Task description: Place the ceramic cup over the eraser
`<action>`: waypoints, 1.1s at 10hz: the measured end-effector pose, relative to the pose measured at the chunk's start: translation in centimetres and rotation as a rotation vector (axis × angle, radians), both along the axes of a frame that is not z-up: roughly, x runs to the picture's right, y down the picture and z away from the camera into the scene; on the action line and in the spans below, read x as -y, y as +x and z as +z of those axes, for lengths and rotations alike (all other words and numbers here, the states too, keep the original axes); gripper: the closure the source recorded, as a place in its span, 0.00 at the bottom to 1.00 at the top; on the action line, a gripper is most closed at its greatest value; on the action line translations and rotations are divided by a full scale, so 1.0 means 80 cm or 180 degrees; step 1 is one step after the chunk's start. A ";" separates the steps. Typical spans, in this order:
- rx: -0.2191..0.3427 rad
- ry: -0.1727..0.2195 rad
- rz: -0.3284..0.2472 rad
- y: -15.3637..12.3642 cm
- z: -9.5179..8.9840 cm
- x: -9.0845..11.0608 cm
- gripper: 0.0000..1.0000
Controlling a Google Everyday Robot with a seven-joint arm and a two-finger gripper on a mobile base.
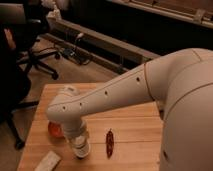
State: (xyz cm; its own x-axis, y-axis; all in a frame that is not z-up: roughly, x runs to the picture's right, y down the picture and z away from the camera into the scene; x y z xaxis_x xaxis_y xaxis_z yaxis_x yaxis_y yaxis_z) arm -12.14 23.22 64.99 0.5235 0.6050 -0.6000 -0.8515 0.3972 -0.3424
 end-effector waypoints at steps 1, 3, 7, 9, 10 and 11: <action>0.0008 -0.0013 -0.0006 -0.001 0.003 -0.004 0.90; 0.0030 -0.0027 0.0016 -0.003 0.011 -0.011 0.90; 0.0067 0.0028 0.0029 0.000 0.026 -0.016 0.90; 0.0059 0.0068 0.0027 0.006 0.031 -0.018 0.90; 0.0060 0.0076 0.0027 0.007 0.033 -0.020 0.90; 0.0068 0.0070 0.0026 0.006 0.035 -0.023 0.89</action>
State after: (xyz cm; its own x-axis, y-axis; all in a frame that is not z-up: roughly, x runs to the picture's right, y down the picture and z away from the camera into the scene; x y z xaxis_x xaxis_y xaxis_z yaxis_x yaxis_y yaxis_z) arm -11.63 25.09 67.76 0.5310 0.6222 -0.5752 -0.8473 0.3979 -0.3518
